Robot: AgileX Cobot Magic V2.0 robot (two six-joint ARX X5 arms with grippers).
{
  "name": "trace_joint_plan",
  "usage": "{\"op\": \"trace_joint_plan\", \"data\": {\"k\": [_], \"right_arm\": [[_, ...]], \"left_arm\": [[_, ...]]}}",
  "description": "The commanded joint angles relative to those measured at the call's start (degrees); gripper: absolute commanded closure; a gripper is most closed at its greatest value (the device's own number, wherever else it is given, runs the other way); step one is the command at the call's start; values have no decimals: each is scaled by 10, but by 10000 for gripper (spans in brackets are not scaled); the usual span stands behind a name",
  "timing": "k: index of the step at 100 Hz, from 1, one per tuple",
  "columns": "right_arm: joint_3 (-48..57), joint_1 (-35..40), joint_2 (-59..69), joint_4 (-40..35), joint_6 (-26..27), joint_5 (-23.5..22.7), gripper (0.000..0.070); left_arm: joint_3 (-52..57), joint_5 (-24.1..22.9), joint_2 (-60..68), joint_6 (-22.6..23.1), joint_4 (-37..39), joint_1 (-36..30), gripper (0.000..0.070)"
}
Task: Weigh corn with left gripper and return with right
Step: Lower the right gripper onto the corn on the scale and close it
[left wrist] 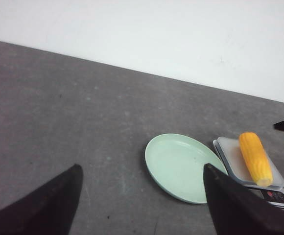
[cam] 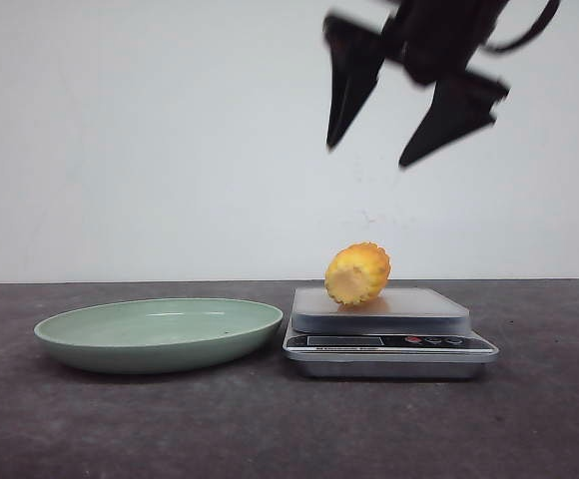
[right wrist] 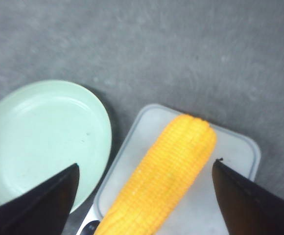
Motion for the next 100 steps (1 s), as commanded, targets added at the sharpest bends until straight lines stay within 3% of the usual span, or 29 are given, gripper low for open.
{"op": "trace_joint_plan", "data": {"k": [1, 48, 53, 67, 75, 100], "right_arm": [[10, 5, 24, 8, 15, 8, 154], [10, 6, 123, 10, 57, 17, 180], [10, 6, 126, 8, 62, 17, 243], [10, 14, 129, 8, 64, 27, 558], [10, 16, 129, 11, 68, 32, 700], [10, 22, 124, 15, 76, 50, 700]], "left_arm": [[7, -1, -3, -2, 1, 0, 231], [7, -1, -3, -3, -7, 0, 230], [7, -1, -3, -3, -7, 0, 230], [7, -1, -3, -3, -15, 0, 230], [7, -1, -3, -3, -15, 0, 230], [7, -1, -3, -3, -15, 0, 230]]}}
